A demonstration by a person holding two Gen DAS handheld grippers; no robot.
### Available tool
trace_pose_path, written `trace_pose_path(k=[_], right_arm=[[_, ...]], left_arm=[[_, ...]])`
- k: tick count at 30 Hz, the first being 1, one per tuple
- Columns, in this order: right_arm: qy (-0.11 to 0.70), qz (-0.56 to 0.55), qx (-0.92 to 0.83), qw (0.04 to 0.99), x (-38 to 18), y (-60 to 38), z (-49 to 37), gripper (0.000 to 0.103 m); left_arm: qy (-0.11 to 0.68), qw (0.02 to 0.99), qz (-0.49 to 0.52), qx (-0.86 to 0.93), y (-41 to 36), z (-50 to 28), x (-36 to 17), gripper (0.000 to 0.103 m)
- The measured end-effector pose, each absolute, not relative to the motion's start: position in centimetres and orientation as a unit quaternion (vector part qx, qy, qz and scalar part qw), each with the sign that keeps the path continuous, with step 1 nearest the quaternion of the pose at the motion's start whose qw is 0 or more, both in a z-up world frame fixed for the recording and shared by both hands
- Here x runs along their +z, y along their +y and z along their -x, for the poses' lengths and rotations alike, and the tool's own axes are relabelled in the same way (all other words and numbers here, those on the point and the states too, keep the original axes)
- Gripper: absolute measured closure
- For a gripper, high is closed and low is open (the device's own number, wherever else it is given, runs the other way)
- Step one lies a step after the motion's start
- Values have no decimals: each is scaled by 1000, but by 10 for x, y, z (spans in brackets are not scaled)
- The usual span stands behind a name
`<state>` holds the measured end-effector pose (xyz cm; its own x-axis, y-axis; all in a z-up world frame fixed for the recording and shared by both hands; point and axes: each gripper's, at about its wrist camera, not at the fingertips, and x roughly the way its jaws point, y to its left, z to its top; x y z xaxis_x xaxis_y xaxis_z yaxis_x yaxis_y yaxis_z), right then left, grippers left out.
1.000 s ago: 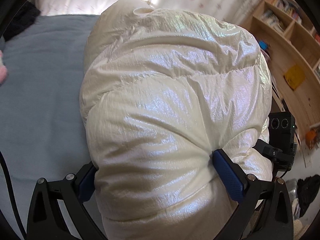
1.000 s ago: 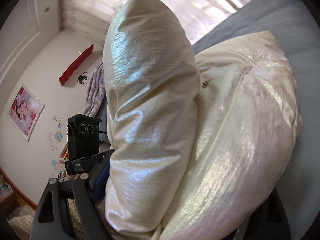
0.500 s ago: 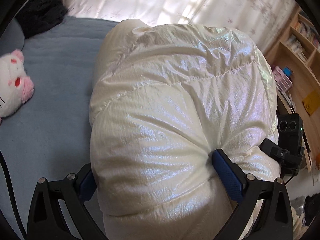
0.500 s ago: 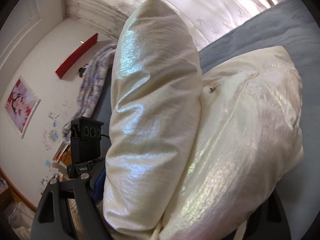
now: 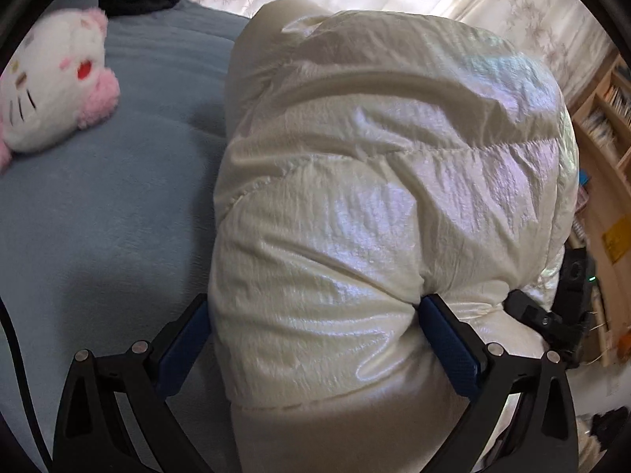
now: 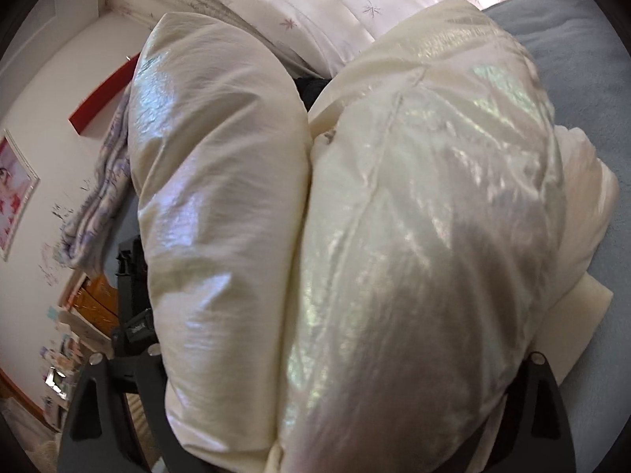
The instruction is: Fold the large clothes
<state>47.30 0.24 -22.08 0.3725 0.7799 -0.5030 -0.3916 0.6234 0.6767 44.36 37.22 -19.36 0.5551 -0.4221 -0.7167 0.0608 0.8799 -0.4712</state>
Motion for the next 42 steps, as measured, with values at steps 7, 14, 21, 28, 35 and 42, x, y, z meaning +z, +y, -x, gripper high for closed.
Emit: trace_pose_path(k=[7, 14, 21, 28, 35, 42], right_arm=[[444, -155, 331, 818, -177, -3, -451, 9], [403, -63, 276, 870, -119, -20, -417, 9], [332, -44, 189, 923, -66, 6, -425, 21], [364, -56, 242, 897, -99, 52, -451, 91], [391, -122, 200, 890, -151, 36, -457, 91], [399, -136, 189, 887, -170, 23, -463, 92]], left_arm=[[405, 898, 124, -119, 337, -429, -111, 2], [332, 926, 136, -120, 302, -444, -9, 2], [348, 923, 143, -75, 256, -502, -4, 2], [400, 904, 112, -103, 233, -554, -38, 2], [497, 864, 6, -85, 187, -602, -106, 1], [504, 860, -42, -64, 155, -609, -130, 1]])
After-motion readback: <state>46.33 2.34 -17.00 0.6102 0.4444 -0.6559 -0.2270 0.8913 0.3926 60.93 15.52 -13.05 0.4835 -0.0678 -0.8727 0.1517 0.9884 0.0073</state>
